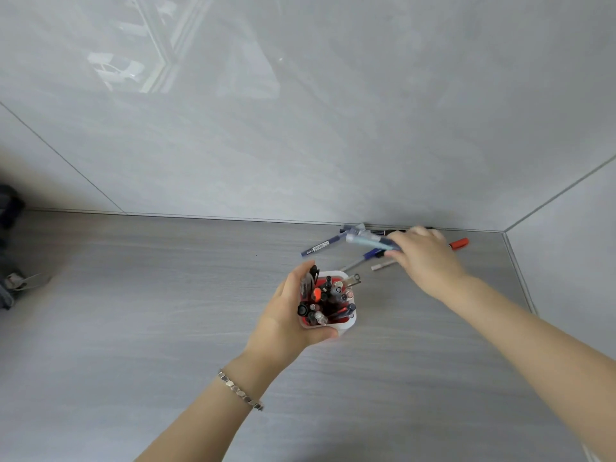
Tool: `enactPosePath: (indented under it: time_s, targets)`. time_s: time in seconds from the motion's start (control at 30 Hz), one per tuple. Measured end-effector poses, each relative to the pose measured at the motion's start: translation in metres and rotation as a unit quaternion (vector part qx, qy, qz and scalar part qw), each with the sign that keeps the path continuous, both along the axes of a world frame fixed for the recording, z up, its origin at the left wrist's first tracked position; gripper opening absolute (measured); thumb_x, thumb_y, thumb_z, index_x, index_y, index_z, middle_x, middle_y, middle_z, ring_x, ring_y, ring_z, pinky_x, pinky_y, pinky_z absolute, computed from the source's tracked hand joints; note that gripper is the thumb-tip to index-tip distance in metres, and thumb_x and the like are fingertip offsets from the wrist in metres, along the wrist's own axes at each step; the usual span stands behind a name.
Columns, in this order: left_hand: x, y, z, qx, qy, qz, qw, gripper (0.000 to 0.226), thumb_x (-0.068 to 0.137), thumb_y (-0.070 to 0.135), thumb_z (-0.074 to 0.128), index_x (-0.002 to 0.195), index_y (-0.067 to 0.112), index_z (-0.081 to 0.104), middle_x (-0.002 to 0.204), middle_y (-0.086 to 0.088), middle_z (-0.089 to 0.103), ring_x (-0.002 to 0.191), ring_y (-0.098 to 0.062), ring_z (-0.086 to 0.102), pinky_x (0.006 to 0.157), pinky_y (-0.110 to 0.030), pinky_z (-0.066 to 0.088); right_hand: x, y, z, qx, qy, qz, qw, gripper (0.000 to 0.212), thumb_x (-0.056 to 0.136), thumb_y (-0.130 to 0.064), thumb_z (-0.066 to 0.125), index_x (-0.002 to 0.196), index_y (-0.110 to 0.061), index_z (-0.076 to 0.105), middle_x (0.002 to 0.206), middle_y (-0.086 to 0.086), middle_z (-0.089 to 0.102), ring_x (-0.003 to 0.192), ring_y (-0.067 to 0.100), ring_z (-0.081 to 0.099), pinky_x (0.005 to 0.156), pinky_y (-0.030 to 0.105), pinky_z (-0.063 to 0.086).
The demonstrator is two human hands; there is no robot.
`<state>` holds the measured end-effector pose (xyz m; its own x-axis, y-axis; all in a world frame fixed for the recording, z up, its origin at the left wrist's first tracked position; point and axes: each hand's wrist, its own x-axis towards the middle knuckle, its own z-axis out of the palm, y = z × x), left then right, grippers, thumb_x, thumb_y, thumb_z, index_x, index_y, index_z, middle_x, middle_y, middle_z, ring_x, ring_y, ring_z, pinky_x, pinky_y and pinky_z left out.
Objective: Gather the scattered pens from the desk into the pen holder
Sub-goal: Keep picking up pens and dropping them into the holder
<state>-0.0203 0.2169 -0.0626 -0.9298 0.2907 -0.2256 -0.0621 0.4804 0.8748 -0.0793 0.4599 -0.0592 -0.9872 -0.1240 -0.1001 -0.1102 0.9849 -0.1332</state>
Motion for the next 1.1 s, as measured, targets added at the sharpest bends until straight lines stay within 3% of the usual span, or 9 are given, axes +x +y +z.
enactPosePath:
  time_s: [0.13,0.27,0.43,0.63,0.73,0.8,0.87,0.97,1.1]
  targets:
    - [0.0,0.0,0.0,0.001,0.0,0.0,1.0,0.098,0.057,0.013,0.085,0.134,0.03,0.027,0.12,0.014,0.041,0.108,-0.003,0.042,0.075,0.013,0.027,0.053,0.009,0.061,-0.184,-0.133,-0.056,0.972,0.014,0.092,-0.033,0.046,0.091,-0.023,0.055,0.062,-0.001,0.052,0.059,0.022,0.053,0.054,0.032,0.039]
    - [0.001,0.001,0.001,0.0,0.003,0.001,1.0,0.097,0.058,0.013,0.085,0.134,0.031,0.027,0.118,0.016,0.041,0.106,-0.002,0.043,0.074,0.013,0.028,0.085,0.008,0.088,-0.144,-0.231,-0.04,0.961,0.032,0.093,-0.039,0.04,0.064,-0.025,0.044,0.052,-0.005,0.041,0.048,0.007,0.037,0.051,0.025,0.029]
    - [0.001,0.001,0.0,-0.003,0.01,0.001,1.0,0.097,0.058,0.013,0.085,0.134,0.03,0.027,0.119,0.015,0.043,0.106,-0.003,0.043,0.074,0.012,0.028,0.072,-0.017,0.086,-0.098,-0.301,-0.02,0.948,0.038,0.094,-0.039,0.038,0.06,-0.023,0.038,0.057,-0.005,0.041,0.053,0.013,0.038,0.053,0.029,0.028]
    - [0.0,0.0,-0.002,0.005,0.008,0.006,1.0,0.102,0.056,0.013,0.085,0.136,0.03,0.024,0.131,0.01,0.044,0.112,-0.003,0.045,0.079,0.007,0.032,0.034,-0.065,0.07,-0.099,-0.253,0.022,0.962,0.034,0.094,-0.029,0.039,0.061,-0.022,0.043,0.065,-0.002,0.047,0.061,0.022,0.047,0.051,0.028,0.03]
    - [0.001,0.0,-0.002,0.004,0.012,0.006,1.0,0.101,0.057,0.014,0.085,0.136,0.03,0.024,0.13,0.01,0.044,0.113,-0.003,0.044,0.083,-0.004,0.035,0.034,-0.066,0.068,-0.231,-0.171,-0.023,0.958,0.015,0.09,-0.021,0.049,0.101,-0.019,0.06,0.087,-0.005,0.057,0.052,0.009,0.053,0.053,0.02,0.04]
    - [0.001,0.001,-0.002,0.006,0.018,0.005,1.0,0.099,0.057,0.013,0.085,0.135,0.029,0.026,0.124,0.011,0.044,0.109,-0.003,0.045,0.079,0.005,0.033,0.041,-0.064,0.066,-0.311,-0.074,-0.072,0.945,0.012,0.085,-0.015,0.059,0.094,-0.018,0.065,0.071,-0.015,0.059,0.052,0.006,0.056,0.053,0.009,0.04]
    - [0.002,0.001,-0.002,0.007,0.022,0.004,1.0,0.098,0.057,0.011,0.085,0.134,0.027,0.028,0.121,0.011,0.044,0.106,-0.003,0.045,0.077,0.01,0.029,0.048,-0.063,0.062,-0.295,-0.007,-0.072,0.953,0.008,0.08,-0.012,0.065,0.085,-0.014,0.07,0.067,-0.015,0.062,0.06,0.007,0.057,0.058,0.001,0.036]
    - [0.002,0.0,-0.003,0.003,0.025,0.003,1.0,0.097,0.056,0.01,0.085,0.134,0.025,0.029,0.12,0.011,0.044,0.106,-0.003,0.044,0.077,0.011,0.028,0.057,-0.062,0.059,-0.275,0.029,-0.062,0.959,0.005,0.076,-0.01,0.067,0.079,-0.01,0.07,0.079,0.002,0.068,0.075,0.015,0.058,0.066,0.001,0.034]
    - [0.001,0.0,-0.002,-0.003,0.027,0.0,1.0,0.096,0.057,0.011,0.085,0.134,0.026,0.029,0.122,0.011,0.043,0.108,-0.004,0.043,0.077,0.011,0.028,0.066,-0.056,0.064,-0.295,0.052,-0.087,0.95,0.006,0.072,-0.004,0.066,0.067,-0.006,0.067,0.076,0.008,0.069,0.074,0.02,0.06,0.066,0.006,0.036]
